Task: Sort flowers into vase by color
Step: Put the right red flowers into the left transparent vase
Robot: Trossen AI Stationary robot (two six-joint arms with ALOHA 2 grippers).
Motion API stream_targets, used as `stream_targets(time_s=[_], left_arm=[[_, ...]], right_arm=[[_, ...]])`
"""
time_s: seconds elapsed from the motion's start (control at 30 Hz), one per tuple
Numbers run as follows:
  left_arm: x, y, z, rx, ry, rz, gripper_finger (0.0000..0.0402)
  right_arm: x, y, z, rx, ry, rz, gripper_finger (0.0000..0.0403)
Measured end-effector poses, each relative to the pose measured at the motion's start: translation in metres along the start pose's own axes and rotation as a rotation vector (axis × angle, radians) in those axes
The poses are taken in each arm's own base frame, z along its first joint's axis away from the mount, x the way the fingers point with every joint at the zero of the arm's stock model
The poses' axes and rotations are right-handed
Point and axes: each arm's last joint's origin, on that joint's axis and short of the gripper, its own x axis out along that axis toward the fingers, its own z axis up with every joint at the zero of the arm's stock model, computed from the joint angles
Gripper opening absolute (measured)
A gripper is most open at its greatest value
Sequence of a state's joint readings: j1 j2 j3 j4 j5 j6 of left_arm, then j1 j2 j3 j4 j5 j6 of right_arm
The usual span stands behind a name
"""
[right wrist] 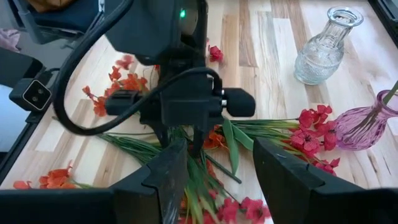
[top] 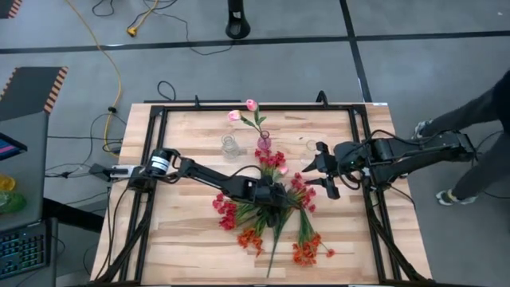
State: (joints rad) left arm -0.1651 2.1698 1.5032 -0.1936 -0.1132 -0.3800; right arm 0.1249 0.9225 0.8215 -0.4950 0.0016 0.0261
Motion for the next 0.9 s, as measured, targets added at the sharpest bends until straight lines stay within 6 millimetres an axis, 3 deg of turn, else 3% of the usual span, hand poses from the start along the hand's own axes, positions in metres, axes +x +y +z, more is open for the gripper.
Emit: stream_targets(time_s=[0.53,0.9], left_arm=[[0.003,-0.003,0.007,-0.011,-0.035,-0.006,0.0163],[0.002,-0.002,0.003,-0.02,0.016,-0.008,0.0059]], right_arm=[[0.0,0.0,0.0,0.0,0.002,0.0,0.0212],[0.0,0.0,0.0,0.001,0.002,-0.001,0.0212]])
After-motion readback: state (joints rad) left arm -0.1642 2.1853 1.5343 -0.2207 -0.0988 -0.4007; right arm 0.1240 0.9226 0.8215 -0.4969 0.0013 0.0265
